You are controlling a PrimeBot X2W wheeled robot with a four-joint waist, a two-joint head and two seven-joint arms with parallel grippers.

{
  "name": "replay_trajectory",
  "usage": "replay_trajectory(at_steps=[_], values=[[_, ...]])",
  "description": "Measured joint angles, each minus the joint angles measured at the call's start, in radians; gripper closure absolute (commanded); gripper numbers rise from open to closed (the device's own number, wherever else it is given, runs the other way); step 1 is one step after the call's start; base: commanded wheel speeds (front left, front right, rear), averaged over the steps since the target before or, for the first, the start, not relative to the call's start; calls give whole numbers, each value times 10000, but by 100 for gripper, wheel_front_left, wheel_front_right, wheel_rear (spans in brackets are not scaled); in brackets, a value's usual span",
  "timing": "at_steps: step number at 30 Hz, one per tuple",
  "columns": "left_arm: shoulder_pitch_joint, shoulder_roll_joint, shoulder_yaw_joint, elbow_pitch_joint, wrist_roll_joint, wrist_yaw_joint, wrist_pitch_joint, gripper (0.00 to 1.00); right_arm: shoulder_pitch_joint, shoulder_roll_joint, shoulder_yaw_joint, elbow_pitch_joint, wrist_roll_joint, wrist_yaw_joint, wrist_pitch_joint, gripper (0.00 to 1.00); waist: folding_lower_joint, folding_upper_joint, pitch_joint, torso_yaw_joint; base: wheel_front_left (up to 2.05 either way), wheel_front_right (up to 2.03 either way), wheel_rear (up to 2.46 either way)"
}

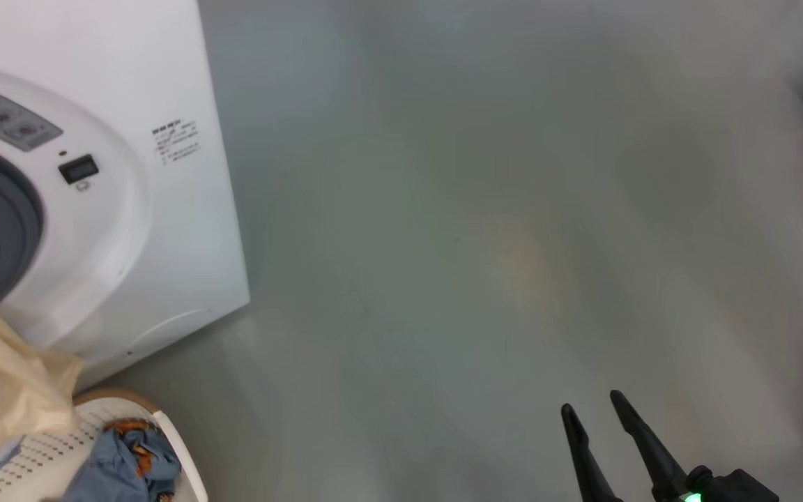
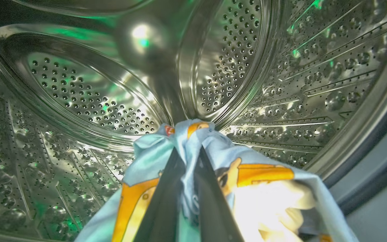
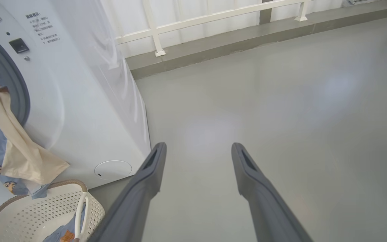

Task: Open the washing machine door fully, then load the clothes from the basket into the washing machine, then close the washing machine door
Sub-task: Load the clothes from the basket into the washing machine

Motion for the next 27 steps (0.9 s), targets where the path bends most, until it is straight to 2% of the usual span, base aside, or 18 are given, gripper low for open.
replay_trajectory(at_steps=[9,18,27], values=[[-1203,489,-343,113,10,-173,-2,100,-72,4,846,-318,19,0,0,0,0,0,880,119,0,0,0],[-2557,1373,-1045,311,-370,-173,-2,100,-313,2,1465,-704,56,0,0,0,0,0,1843,-13,0,0,0],[-2895,1503,-1549,742,-826,-173,-2,100,-259,4,1496,-748,81,0,0,0,1,0,2134,-239,0,0,0]])
